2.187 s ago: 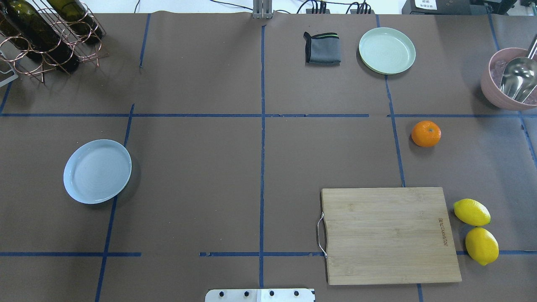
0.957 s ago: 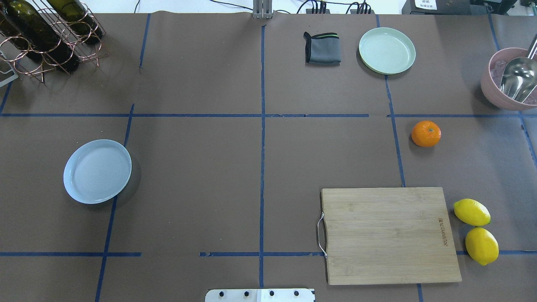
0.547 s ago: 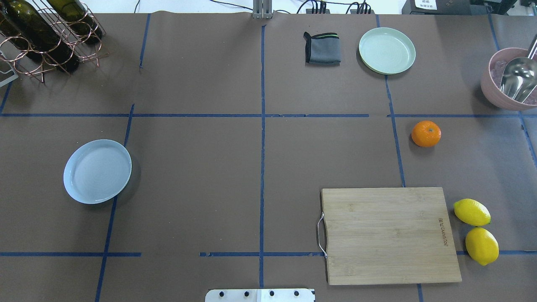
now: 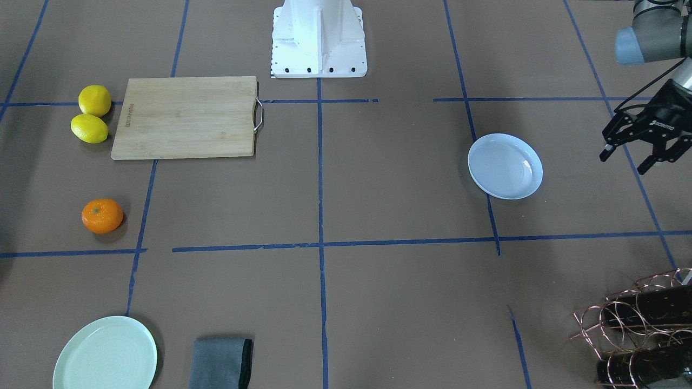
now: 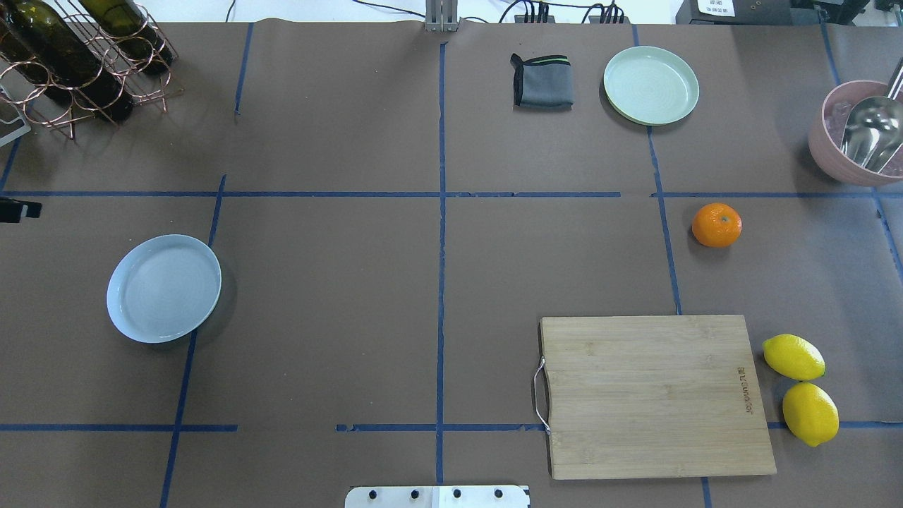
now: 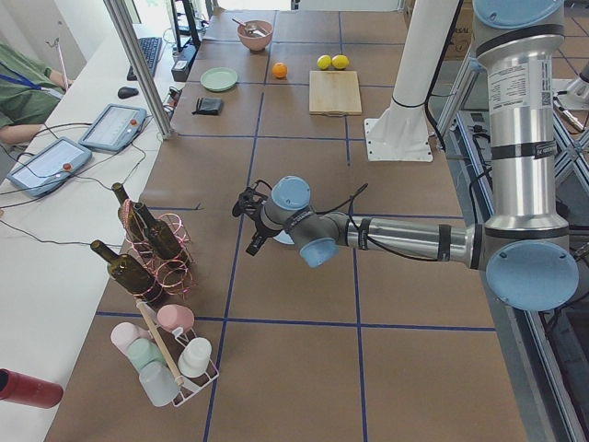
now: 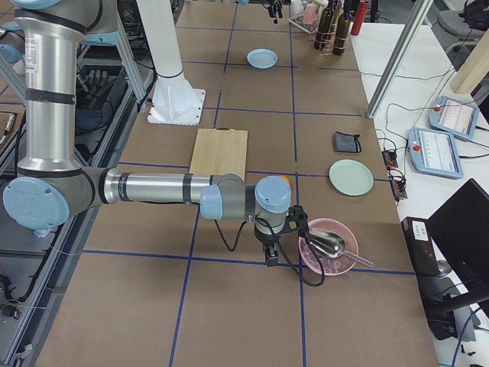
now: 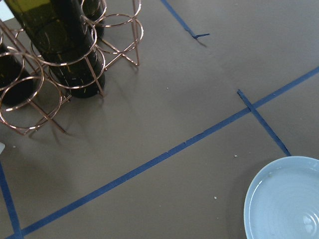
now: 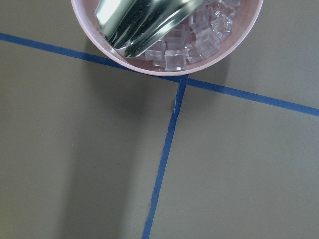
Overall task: Pick orange to plate
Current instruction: 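Move the left gripper to the edge of the light blue plate, then push the light blue plate with the left gripper toward the table center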
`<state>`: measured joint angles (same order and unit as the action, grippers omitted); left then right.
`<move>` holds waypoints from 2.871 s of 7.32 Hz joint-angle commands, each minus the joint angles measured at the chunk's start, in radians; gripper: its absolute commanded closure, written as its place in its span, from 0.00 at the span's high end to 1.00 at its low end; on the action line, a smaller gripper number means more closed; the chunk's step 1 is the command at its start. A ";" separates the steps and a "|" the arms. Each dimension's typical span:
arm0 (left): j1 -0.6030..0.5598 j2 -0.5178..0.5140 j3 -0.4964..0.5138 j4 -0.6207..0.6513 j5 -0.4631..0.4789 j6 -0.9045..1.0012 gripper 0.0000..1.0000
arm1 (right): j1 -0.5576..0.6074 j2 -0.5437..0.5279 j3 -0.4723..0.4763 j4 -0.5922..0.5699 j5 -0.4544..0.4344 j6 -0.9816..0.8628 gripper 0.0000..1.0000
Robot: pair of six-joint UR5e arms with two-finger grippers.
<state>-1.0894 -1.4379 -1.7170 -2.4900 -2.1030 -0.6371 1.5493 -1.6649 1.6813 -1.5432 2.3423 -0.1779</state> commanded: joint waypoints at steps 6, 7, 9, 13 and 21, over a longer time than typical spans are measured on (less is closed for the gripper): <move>0.316 -0.001 0.111 -0.184 0.255 -0.400 0.61 | 0.000 -0.007 0.001 0.000 0.003 -0.002 1.00; 0.327 -0.001 0.111 -0.184 0.261 -0.397 0.61 | 0.000 -0.007 0.000 0.000 0.003 -0.002 1.00; 0.347 -0.001 0.111 -0.184 0.270 -0.398 0.50 | 0.000 -0.007 -0.002 0.000 0.003 -0.002 1.00; 0.364 -0.001 0.100 -0.182 0.271 -0.395 0.00 | 0.000 -0.009 -0.003 -0.002 0.003 -0.002 1.00; 0.394 -0.574 0.141 0.138 0.238 -0.401 0.00 | 0.000 -0.018 0.000 0.000 0.003 -0.003 1.00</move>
<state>-0.7135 -1.8639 -1.6423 -2.4501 -1.8673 -1.0380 1.5493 -1.6814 1.6804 -1.5434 2.3453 -0.1810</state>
